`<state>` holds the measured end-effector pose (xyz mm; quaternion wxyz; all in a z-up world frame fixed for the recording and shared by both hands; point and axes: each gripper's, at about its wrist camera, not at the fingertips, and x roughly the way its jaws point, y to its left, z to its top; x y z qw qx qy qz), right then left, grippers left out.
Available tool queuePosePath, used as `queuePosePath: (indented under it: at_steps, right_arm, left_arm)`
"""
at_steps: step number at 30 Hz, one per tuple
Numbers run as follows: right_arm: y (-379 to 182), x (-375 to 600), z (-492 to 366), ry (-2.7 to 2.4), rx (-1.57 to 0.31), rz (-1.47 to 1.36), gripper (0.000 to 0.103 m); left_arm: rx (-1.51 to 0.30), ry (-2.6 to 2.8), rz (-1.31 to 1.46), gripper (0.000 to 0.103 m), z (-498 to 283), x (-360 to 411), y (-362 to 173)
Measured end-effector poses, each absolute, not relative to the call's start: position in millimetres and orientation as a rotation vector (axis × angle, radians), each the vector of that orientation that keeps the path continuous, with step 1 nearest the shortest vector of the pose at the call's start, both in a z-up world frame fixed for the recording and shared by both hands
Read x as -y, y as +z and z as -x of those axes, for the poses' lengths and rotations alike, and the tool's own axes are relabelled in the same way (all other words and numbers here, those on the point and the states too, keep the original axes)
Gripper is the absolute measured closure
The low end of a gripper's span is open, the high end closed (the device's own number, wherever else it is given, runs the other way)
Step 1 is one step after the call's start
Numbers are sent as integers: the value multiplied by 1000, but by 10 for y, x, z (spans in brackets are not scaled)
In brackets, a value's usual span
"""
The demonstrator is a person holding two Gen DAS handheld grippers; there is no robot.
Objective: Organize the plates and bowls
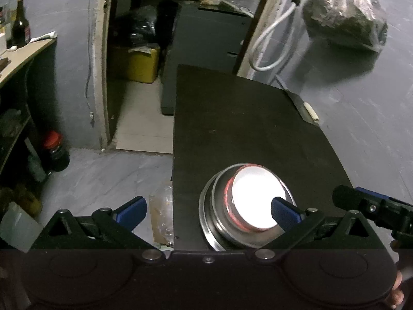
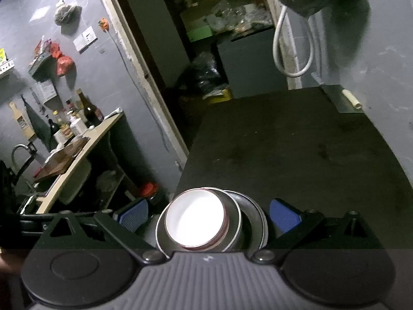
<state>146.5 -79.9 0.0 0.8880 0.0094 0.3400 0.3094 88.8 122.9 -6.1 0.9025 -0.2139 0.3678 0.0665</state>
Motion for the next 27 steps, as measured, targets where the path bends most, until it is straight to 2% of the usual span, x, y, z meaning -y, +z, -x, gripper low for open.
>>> queuePosePath:
  at_steps: [10,18,27]
  right_arm:
    - [22,819,-909,522,-570,22,0]
    - [-49,915,-509,459,-568,-13,0]
    - [-139,967,-203,428,-560,-18,0]
  left_arm:
    - [-693,50,459,1,-533,-1279,-23]
    - [-672,12,457,1,-280,-1244,-27]
    - [-561,47,350,1,50,-1127,36]
